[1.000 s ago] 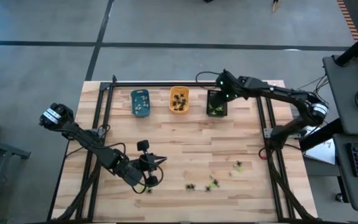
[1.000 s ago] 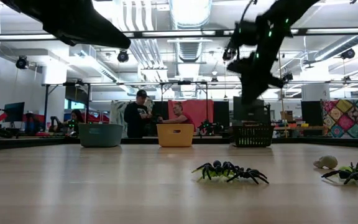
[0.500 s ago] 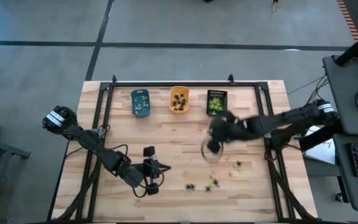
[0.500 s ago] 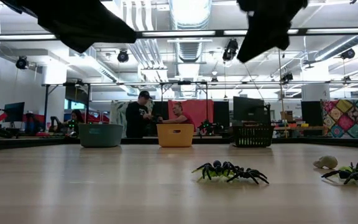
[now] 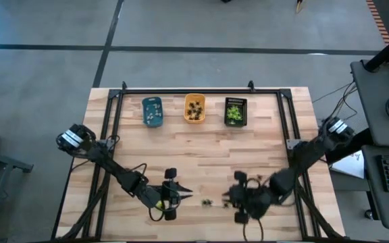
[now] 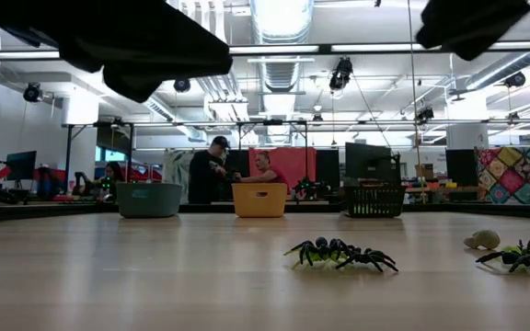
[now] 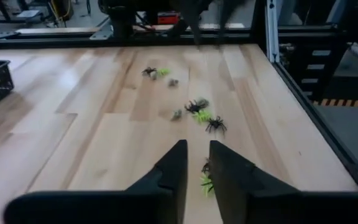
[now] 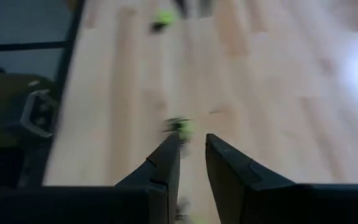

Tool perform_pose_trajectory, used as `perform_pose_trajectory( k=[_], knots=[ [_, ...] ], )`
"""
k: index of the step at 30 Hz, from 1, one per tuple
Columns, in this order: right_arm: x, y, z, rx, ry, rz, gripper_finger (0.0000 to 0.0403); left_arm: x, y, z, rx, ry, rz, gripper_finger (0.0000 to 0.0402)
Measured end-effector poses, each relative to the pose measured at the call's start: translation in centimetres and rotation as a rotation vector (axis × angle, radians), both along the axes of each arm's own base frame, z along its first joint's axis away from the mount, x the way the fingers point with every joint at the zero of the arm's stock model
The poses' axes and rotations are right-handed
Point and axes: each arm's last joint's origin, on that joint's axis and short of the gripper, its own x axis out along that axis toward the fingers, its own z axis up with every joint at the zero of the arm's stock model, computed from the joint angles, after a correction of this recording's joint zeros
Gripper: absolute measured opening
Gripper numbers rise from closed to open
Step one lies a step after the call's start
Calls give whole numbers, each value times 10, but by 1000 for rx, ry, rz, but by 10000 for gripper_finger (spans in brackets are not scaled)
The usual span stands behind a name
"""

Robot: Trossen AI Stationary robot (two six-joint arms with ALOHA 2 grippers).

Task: Sort Halloween decoration
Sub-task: Put the black spider toy into the orange bin

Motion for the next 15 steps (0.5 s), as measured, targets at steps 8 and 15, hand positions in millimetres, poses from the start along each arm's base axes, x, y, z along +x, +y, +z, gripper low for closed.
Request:
perform_pose_trajectory(
  k=[8, 15],
  knots=[
    [12, 37, -36, 40, -36, 50, 68, 17, -19, -18, -23, 9, -69, 126],
    [19, 49, -54, 69, -22, 33, 68, 40, -37, -35, 45, 30, -114, 170]
  ],
)
